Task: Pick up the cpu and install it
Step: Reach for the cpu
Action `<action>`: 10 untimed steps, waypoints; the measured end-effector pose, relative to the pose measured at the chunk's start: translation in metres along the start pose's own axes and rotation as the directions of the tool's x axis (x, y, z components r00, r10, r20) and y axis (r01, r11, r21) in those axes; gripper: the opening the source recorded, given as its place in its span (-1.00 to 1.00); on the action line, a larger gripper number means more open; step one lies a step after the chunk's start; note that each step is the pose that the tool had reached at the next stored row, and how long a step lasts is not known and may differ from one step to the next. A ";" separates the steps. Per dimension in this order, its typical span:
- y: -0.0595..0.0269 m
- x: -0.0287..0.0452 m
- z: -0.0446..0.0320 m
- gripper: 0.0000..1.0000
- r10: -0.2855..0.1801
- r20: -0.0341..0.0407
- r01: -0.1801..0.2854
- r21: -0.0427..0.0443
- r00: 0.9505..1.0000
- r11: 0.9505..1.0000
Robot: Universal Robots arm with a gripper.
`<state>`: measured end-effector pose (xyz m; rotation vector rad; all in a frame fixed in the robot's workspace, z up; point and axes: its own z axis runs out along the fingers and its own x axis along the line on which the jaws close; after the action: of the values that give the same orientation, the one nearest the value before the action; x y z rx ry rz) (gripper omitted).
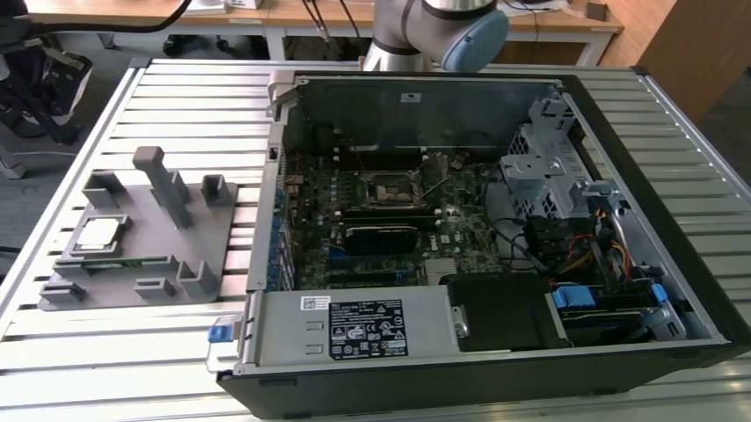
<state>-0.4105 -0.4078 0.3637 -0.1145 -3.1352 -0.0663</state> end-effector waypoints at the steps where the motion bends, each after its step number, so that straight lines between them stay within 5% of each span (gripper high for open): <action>1: -0.0001 0.0017 0.0003 -0.77 0.000 0.000 0.000 0.000 1.000 1.000; 10: -0.0017 0.0219 0.0028 -0.77 0.000 0.000 0.000 0.000 1.000 1.000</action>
<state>-0.4325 -0.4078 0.3609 -0.1146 -3.1352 -0.0664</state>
